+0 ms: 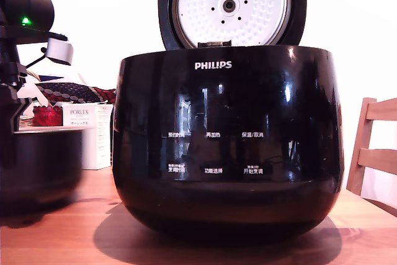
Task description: Pick up the metallic pot next to the rice cooker
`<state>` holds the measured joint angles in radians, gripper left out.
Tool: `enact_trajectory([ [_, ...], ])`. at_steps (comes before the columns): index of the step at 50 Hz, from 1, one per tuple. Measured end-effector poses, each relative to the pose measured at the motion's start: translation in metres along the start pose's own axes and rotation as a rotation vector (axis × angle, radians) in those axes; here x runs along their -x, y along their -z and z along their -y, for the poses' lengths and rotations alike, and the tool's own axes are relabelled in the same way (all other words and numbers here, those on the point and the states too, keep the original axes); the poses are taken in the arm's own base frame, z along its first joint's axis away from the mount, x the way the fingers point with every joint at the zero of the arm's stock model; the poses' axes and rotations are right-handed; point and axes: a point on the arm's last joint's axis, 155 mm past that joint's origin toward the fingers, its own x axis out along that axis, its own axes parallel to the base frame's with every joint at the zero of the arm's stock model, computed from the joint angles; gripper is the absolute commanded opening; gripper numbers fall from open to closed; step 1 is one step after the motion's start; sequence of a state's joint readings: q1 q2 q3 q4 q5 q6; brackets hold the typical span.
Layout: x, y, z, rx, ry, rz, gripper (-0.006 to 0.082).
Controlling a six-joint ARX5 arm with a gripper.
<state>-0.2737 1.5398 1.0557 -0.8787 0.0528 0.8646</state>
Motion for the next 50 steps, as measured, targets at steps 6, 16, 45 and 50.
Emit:
enact_trajectory([
  [6, 0.001, 0.001, -0.003, -0.005, -0.013, -0.006, -0.0024],
  [16, 0.007, 0.008, -0.004, -0.005, -0.012, -0.053, -0.0024],
  [45, 0.067, -0.005, 0.014, -0.142, 0.011, -0.194, -0.0024],
  [50, 0.075, -0.007, 0.027, -0.141, 0.036, -0.216, -0.0024],
])
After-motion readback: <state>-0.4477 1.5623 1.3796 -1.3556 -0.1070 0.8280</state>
